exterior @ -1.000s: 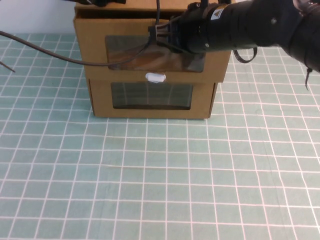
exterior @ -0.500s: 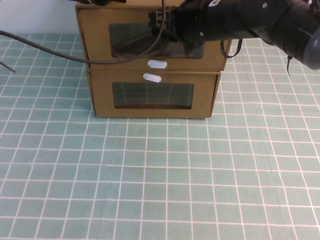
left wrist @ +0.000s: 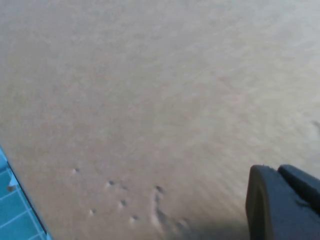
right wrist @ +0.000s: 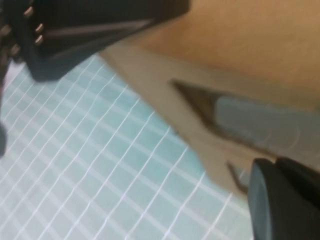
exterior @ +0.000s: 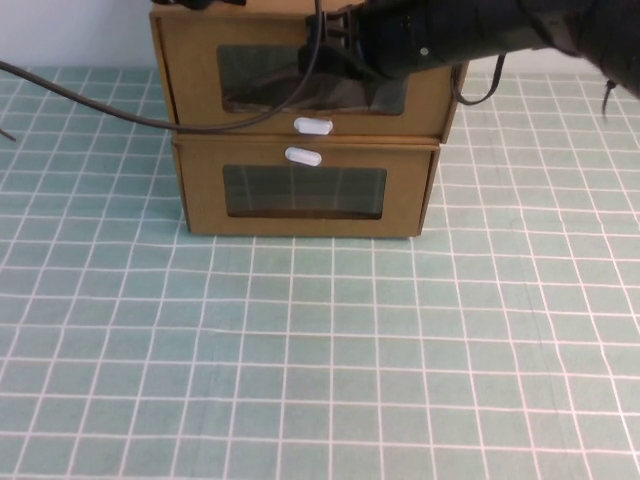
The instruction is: Close the shoe box
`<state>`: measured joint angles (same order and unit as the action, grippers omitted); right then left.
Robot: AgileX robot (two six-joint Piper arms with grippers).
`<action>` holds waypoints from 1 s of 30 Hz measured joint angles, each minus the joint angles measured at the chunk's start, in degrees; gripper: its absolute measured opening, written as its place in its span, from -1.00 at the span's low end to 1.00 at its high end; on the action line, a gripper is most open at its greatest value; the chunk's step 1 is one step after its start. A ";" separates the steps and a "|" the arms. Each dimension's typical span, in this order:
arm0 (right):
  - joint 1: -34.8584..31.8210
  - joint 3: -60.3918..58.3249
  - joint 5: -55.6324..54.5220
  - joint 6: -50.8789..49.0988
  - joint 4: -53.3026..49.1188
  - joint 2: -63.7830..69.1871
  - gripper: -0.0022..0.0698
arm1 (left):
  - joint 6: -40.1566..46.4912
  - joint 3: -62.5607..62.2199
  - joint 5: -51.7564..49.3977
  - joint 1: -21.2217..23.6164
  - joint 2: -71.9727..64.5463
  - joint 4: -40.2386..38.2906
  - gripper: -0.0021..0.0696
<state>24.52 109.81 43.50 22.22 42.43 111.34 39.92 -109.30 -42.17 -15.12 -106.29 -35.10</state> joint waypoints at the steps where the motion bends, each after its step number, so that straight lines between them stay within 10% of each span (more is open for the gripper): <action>1: 0.00 0.00 1.31 -0.11 -0.52 -0.78 -0.97 | 0.00 0.00 -0.67 0.00 0.74 0.39 -0.96; 15: 4.03 -13.37 9.29 -14.90 -23.85 -26.66 -0.97 | -6.82 2.99 -6.93 0.00 16.38 9.19 -0.96; 30: 5.76 -61.02 8.49 -25.62 -27.75 -86.22 -0.97 | -5.49 61.51 22.04 0.00 62.52 4.12 -0.96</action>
<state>30.27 48.79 52.00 -3.40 14.69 25.12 34.42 -47.79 -20.13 -15.12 -43.77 -30.98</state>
